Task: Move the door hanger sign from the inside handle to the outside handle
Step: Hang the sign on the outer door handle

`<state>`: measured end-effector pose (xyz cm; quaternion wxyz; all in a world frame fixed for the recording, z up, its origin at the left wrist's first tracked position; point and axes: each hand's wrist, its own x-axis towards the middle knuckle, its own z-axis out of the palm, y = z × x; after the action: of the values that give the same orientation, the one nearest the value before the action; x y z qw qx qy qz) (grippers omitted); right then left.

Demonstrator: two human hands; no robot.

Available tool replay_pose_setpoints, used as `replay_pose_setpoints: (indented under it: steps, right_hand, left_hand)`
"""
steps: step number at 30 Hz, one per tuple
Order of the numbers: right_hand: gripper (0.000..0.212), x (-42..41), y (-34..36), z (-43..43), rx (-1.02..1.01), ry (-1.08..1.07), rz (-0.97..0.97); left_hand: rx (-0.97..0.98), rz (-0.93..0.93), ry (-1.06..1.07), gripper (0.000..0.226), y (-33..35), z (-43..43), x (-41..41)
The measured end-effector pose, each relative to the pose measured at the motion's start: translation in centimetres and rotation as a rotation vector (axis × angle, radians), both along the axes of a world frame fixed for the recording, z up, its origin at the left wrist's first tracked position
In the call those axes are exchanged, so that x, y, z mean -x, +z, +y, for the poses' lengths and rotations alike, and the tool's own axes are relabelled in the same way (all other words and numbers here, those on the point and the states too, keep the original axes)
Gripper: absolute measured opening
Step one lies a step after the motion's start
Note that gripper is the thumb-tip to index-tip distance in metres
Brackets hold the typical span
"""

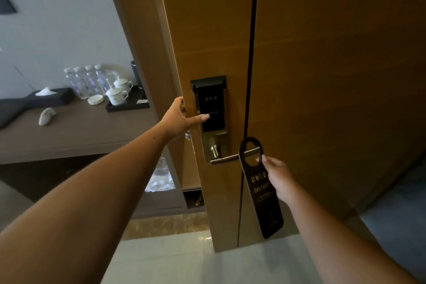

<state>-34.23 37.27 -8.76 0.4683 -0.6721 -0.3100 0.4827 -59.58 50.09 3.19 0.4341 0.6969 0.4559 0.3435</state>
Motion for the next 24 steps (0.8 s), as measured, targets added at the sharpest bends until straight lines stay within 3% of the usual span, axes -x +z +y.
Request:
replay_pose_setpoints:
  steps: [10, 15, 18, 24]
  right_hand:
    - [0.015, 5.5, -1.3, 2.0, -0.097, 0.315, -0.109]
    - [0.006, 7.0, -1.6, 2.6, -0.200, 0.280, -0.280]
    - [0.014, 6.6, -1.9, 2.9, -0.155, 0.214, -0.383]
    - [0.023, 5.9, -2.3, 4.0, -0.088, 0.101, -0.371]
  left_hand:
    - [-0.006, 0.005, 0.007, 0.092, -0.1, 0.2, 0.3]
    - [-0.020, 0.024, 0.000, 0.087, -0.2, -0.1, 0.1]
    - [-0.024, 0.036, -0.005, 0.082, -0.3, -0.2, 0.0]
    - [-0.034, 0.035, -0.025, 0.076, -0.4, 0.4, -0.1]
